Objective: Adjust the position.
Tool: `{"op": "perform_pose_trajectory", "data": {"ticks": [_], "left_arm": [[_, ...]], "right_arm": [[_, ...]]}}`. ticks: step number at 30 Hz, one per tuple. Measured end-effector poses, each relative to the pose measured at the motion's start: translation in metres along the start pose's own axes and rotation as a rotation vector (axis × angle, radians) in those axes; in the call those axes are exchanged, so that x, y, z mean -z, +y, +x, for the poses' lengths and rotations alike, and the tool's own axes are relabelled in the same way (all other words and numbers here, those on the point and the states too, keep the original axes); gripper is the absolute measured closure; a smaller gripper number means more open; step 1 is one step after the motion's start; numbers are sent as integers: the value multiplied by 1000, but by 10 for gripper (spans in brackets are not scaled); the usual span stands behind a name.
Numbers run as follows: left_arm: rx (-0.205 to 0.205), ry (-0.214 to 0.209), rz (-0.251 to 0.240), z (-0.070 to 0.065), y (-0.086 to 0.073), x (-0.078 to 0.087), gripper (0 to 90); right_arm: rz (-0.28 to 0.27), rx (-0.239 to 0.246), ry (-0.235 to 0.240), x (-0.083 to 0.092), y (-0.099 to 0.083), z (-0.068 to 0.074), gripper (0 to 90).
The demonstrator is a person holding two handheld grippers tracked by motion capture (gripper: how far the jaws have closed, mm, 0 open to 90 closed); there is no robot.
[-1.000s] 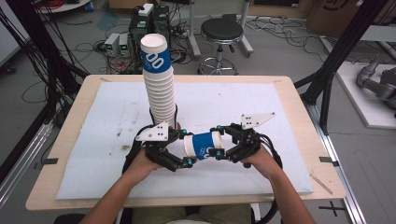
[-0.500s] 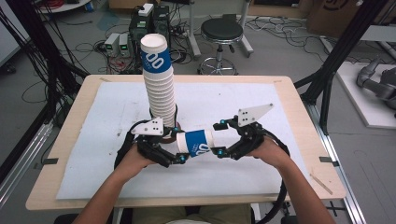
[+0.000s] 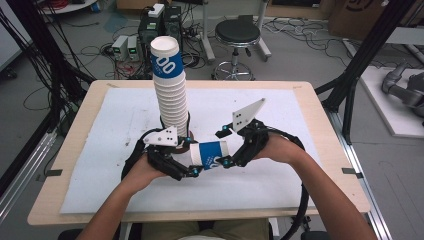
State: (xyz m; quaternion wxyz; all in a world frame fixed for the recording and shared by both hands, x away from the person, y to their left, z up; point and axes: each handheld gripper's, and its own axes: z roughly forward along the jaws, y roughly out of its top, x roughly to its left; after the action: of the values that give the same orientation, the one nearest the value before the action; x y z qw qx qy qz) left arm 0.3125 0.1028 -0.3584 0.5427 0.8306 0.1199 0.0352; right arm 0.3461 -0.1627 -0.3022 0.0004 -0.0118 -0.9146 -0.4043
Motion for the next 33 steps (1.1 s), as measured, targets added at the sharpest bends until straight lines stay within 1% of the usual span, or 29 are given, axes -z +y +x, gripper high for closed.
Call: {"op": "perform_pose_trajectory", "data": {"ticks": [2, 4, 5, 8, 10, 12, 13, 15, 16, 18, 19, 20, 21, 22, 24, 26, 29, 30, 32, 33], "left_arm": [[-18, 8, 28, -1, 0, -2, 182], [-22, -2, 35, -2, 0, -3, 183], [-17, -4, 35, -3, 0, -4, 183], [-23, -11, 36, -3, 1, -4, 183], [-22, -11, 37, -3, 1, -5, 183], [-31, -12, 46, -3, 1, -5, 183], [-32, -15, 51, -4, 1, -6, 182], [-40, -18, 62, -6, 1, -6, 183], [-44, -17, 66, -6, 1, -7, 183], [-47, -20, 74, -6, 1, -7, 183], [-48, -22, 77, -6, 1, -8, 183], [-46, -22, 76, -6, 1, -8, 183], [-48, -22, 78, -5, 1, -8, 183], [-47, -19, 70, -5, 1, -7, 182], [-45, -13, 46, -5, 1, -7, 173], [-35, -9, 11, -4, 0, -5, 165], [-19, 6, -16, -4, -1, -5, 149], [-11, 7, -30, -4, -1, -4, 143], [-6, 2, -57, -3, -1, -2, 142], [-2, -7, -75, -3, -1, -1, 142]], "right_arm": [[24, 4, 14, -5, 2, -1, 161], [48, 11, 22, -9, 3, -2, 161], [60, 18, 26, -12, 3, -2, 161], [93, 16, 47, -19, 3, -1, 161], [114, 24, 61, -23, 3, -1, 161], [130, 23, 73, -26, 4, 0, 162], [135, 23, 77, -27, 4, 0, 171], [156, 27, 89, -28, 3, -1, 234], [168, 25, 102, -29, 2, -1, 251], [193, 20, 110, -30, 1, -1, 263], [204, 0, 113, -30, 0, -1, 264], [209, -5, 119, -31, 0, -2, 266], [208, -5, 118, -31, -1, -2, 268], [208, -12, 117, -31, -1, -1, 269], [194, -10, 111, -30, -1, -2, 269], [176, -10, 107, -28, -2, -3, 268], [156, -16, 102, -24, -4, -4, 268], [146, -16, 98, -23, -5, -4, 268], [108, -22, 98, -22, -9, -5, 268], [95, -28, 100, -21, -12, -5, 268]]}}
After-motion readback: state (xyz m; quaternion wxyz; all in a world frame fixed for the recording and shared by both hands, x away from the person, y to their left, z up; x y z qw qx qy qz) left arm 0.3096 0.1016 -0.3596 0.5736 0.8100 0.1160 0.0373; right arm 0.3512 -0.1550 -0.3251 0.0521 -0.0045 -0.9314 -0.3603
